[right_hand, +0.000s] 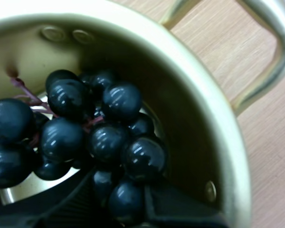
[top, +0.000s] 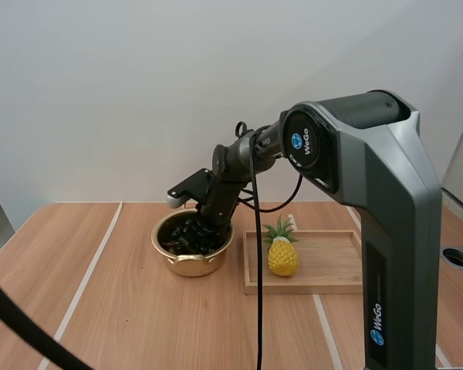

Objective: Open the pot, put the grape inside, and close it

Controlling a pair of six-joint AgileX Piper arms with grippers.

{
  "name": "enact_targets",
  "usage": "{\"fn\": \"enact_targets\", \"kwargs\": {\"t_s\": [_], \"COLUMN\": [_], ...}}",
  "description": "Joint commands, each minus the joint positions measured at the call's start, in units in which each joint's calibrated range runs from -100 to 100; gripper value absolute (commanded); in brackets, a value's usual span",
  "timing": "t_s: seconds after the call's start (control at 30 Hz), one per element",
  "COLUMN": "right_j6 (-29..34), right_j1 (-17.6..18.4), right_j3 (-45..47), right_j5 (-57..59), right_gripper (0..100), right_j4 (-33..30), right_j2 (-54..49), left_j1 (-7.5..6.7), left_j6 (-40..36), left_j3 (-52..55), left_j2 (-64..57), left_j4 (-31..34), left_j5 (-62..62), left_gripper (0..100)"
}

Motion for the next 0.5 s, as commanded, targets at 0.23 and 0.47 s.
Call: {"fn": "enact_targets", "kwargs": {"t_s": [0.23, 0.47], "right_j6": [3.5, 3.5], "right_j1": [0.0, 0.2], "right_j3": [1.0, 1.0], "right_j5": [0.3, 0.1], "right_gripper": [55, 100], "right_j4": [-0.4, -0.4], "right_j2": [-3.2, -6.7], "left_j1": [0.08, 0.08], "left_j6": [0.0, 0.0], "left_j3": [-0.1, -0.1], "left_j2": [0.0, 0.0], "left_j4": [0.3, 0.3], "left_j5": [-0.7, -0.7], "left_gripper": [0, 0]}}
